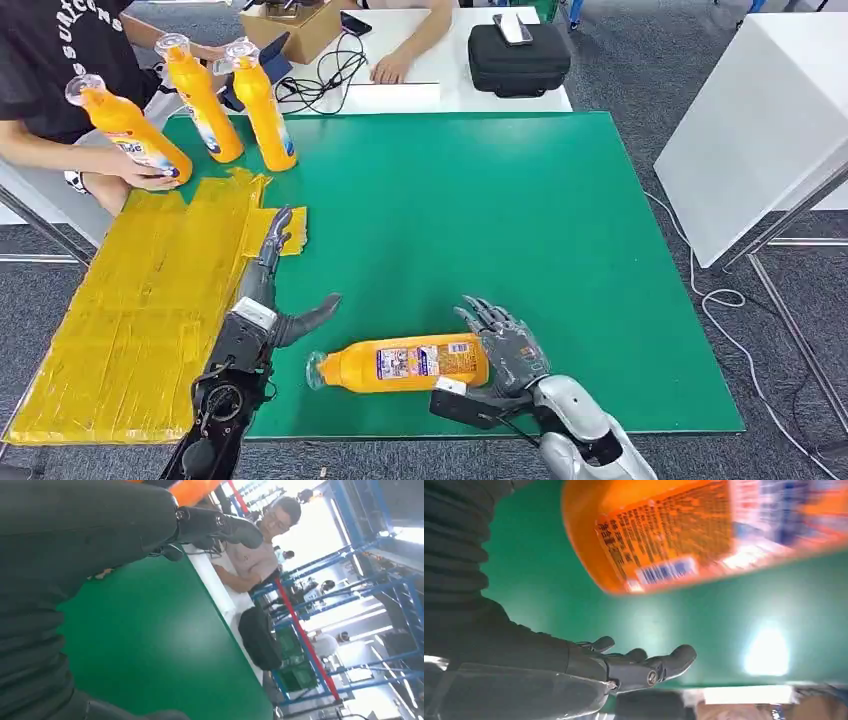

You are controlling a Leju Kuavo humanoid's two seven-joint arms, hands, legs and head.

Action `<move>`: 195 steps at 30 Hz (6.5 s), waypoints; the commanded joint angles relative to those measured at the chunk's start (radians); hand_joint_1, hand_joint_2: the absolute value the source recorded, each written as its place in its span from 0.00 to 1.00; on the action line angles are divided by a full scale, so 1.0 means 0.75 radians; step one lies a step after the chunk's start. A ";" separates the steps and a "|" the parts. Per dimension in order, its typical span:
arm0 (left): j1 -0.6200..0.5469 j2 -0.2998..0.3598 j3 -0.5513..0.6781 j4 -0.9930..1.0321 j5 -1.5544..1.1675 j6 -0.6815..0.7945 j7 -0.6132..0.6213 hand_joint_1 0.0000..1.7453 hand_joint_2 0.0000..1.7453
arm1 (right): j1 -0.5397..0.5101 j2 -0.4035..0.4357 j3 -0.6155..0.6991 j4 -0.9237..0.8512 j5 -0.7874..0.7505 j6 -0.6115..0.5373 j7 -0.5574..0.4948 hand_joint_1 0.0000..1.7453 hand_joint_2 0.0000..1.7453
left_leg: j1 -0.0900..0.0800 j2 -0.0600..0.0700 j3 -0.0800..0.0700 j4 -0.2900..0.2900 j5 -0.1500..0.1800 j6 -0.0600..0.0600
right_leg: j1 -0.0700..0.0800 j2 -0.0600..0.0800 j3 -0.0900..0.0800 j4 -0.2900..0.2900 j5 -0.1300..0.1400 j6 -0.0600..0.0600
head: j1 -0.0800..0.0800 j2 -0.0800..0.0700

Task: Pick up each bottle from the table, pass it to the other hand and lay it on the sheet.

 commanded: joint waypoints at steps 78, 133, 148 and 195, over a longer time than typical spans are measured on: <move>-0.086 0.053 -0.060 -0.057 0.670 -0.130 0.091 0.00 1.00 | 0.154 0.319 -0.586 -0.001 -1.284 -0.657 -0.750 1.00 1.00 | 0.001 -0.005 0.006 0.000 -0.001 -0.001 | 0.001 -0.007 0.008 -0.001 -0.003 0.001 | 0.000 0.000; -0.244 0.100 -0.277 -0.046 0.684 -0.257 0.104 0.00 1.00 | -0.398 0.498 0.375 0.820 -1.031 -0.415 -0.827 1.00 1.00 | 0.003 0.001 0.011 -0.001 -0.003 -0.002 | 0.003 -0.002 0.012 -0.003 -0.003 0.001 | 0.000 0.000; -0.202 0.098 -0.245 -0.093 0.670 -0.220 0.114 0.00 1.00 | -0.431 0.485 0.297 0.845 -1.148 -0.406 -0.857 1.00 1.00 | 0.002 -0.002 0.006 0.000 -0.002 -0.001 | 0.002 -0.005 0.007 -0.001 -0.002 0.001 | 0.000 0.000; -0.235 0.130 -0.069 -0.070 0.363 0.054 0.073 1.00 1.00 | -0.061 0.167 0.030 -0.024 -0.972 -0.600 -0.782 0.00 1.00 | 0.002 -0.006 0.007 0.000 -0.002 -0.001 | 0.002 -0.009 0.009 -0.003 -0.003 0.002 | -0.001 0.000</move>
